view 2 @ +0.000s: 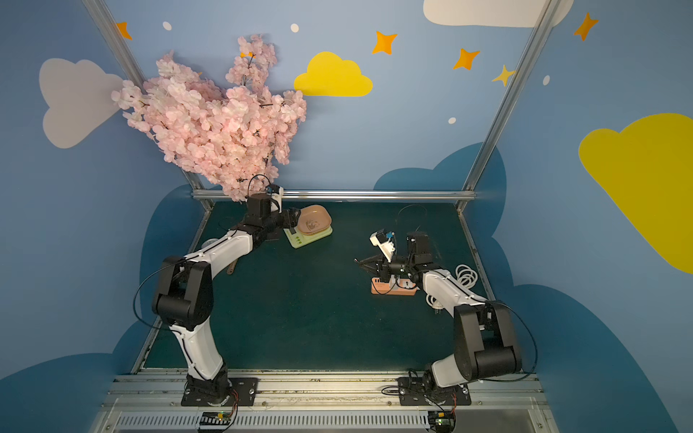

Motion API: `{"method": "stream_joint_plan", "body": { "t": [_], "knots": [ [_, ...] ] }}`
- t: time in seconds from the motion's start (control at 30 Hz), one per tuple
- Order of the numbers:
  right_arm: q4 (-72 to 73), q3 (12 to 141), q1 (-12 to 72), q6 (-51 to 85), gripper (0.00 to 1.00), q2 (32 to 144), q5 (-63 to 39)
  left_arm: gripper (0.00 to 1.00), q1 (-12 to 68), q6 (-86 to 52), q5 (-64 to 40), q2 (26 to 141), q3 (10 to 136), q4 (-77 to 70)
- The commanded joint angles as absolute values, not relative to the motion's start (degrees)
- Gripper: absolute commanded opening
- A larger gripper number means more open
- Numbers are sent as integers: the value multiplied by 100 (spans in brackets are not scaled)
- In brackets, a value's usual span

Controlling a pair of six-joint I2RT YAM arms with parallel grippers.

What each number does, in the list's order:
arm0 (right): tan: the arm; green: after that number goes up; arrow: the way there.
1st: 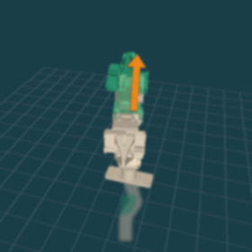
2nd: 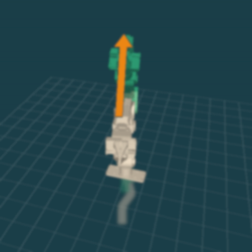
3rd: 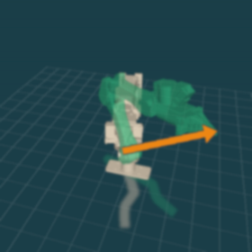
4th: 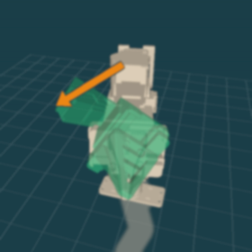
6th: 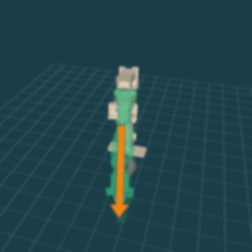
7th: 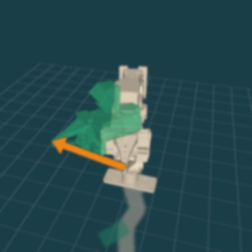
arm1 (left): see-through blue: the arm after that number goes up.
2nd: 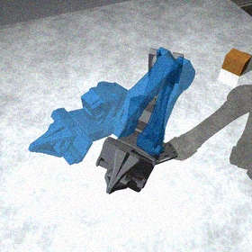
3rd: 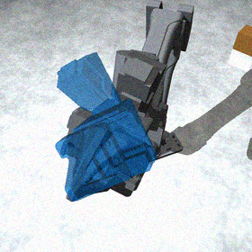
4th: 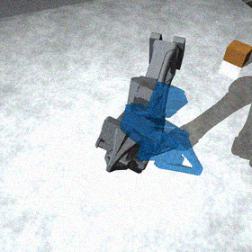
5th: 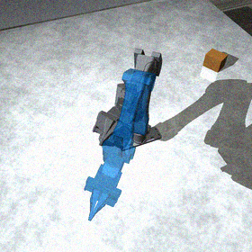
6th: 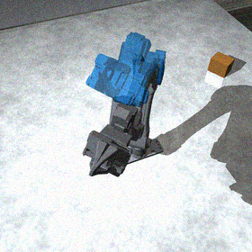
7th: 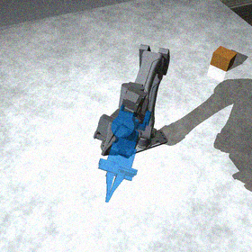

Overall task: Charge the electronic scale
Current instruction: Move the electronic scale to the center of the board.

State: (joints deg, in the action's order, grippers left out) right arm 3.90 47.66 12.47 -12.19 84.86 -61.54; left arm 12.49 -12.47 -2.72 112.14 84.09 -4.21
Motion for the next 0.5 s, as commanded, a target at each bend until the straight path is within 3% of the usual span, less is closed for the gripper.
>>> {"method": "stream_joint_plan", "body": {
  "t": [0.0, 0.47],
  "knots": [
    [208, 4893, 1233, -1220, 0, 8534, -6144, 72, 1232, -1006, 129, 11725, 8977, 421],
    [152, 4896, 1232, -1299, 0, 8589, -6170, 76, 1138, 33, -190, 13928, 12015, 2151]
  ]
}}
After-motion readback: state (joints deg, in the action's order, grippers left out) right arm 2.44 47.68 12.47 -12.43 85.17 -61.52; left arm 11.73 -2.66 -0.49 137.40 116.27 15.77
